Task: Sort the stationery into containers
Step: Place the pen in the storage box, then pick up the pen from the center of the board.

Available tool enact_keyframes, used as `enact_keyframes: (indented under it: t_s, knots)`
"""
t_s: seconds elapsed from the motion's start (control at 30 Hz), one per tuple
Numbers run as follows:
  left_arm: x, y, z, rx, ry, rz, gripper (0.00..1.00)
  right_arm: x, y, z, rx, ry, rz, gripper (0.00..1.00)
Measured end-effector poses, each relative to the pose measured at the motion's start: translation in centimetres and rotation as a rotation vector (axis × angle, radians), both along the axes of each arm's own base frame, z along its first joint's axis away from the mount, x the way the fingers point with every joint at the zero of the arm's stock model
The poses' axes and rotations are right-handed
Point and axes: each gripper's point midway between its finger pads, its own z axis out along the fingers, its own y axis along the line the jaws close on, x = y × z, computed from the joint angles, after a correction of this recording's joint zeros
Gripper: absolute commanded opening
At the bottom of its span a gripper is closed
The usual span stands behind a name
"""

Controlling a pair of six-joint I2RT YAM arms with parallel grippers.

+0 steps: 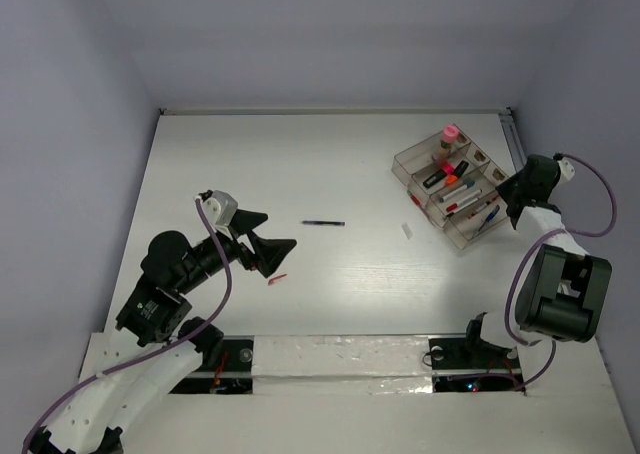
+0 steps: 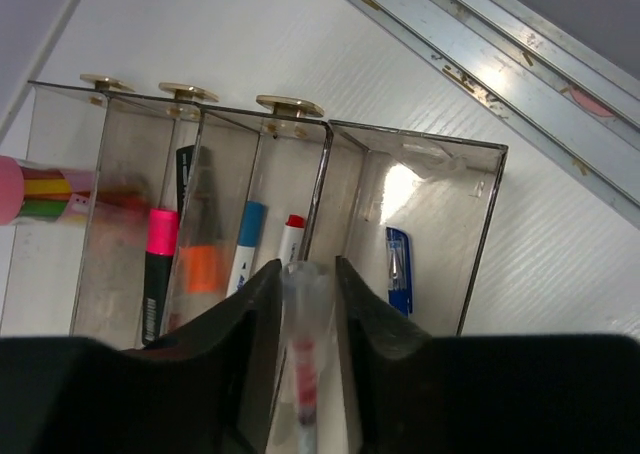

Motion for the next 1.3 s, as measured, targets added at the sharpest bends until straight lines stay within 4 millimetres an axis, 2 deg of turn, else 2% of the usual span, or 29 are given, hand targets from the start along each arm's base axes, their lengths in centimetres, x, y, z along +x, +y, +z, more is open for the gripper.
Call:
enact_keyframes:
  t_s: [0.1,0.17,0.23,0.33,0.43,0.53,0.6,0.73,0.77,0.83,0.87,0.93,0.97,1.03,1.13,1.3]
  knots:
    - [0.0,0.0,0.0,0.0,0.0,0.002,0.99,-0.1,-0.1,-0.1,-0.002,0.005,-0.006,0.51]
    - [0.0,0.0,0.0,0.0,0.0,0.003,0.99,-0.2,-0.1,-0.1,-0.006,0.01,-0.005,0.57]
    - [0.0,0.0,0.0,0.0,0.0,0.003,0.99,-0.2,-0.1,-0.2,-0.007,0.014,-0.004,0.58]
    - [0.1,0.1,0.0,0.0,0.0,0.006,0.99,-0.4,-0.1,-0.4,-0.005,0.023,-0.002,0.59]
    - [0.1,0.1,0.0,0.0,0.0,0.007,0.99,-0.3,0.6,0.1,0.0,0.007,0.034,0.54]
    - [0.2,0.1,0.0,0.001,0.0,0.011,0.99,-0.2,3.2,1.4,0.001,-0.029,0.143,0.44]
    - [0.3,0.2,-0.1,0.002,0.002,0.022,0.99,0.6,6.9,2.5,-0.025,-0.047,0.281,0.37]
    - [0.9,0.8,-0.3,0.01,0.01,0.07,0.99,2.2,19.1,4.3,-0.062,-0.061,0.698,0.28]
    - [1.2,1.0,-0.4,0.012,0.012,0.088,0.99,2.1,22.0,4.4,-0.066,-0.057,0.8,0.28]
    - [1.6,1.4,-0.6,0.017,0.016,0.122,0.99,1.6,26.7,4.2,-0.073,-0.043,0.963,0.29]
    - [1.8,1.7,-0.6,0.018,0.017,0.142,0.99,1.1,29.4,3.6,-0.08,-0.022,1.059,0.34]
    - [2.3,2.2,-0.7,0.02,0.018,0.18,0.99,0.3,33.0,2.4,-0.096,0.023,1.188,0.44]
    - [2.5,2.5,-0.7,0.021,0.018,0.199,0.99,-0.1,34.6,1.7,-0.108,0.046,1.248,0.54]
    - [3.0,3.0,-0.7,0.023,0.019,0.231,0.99,-1.0,37.8,0.1,-0.142,0.104,1.373,0.66]
    - [3.6,3.8,-0.8,0.024,0.021,0.277,0.99,-1.7,41.6,-1.6,-0.208,0.162,1.519,0.68]
    - [4.7,4.6,-1.3,0.038,0.04,0.329,0.99,-2.1,46.3,-4.0,-0.339,0.243,1.692,0.69]
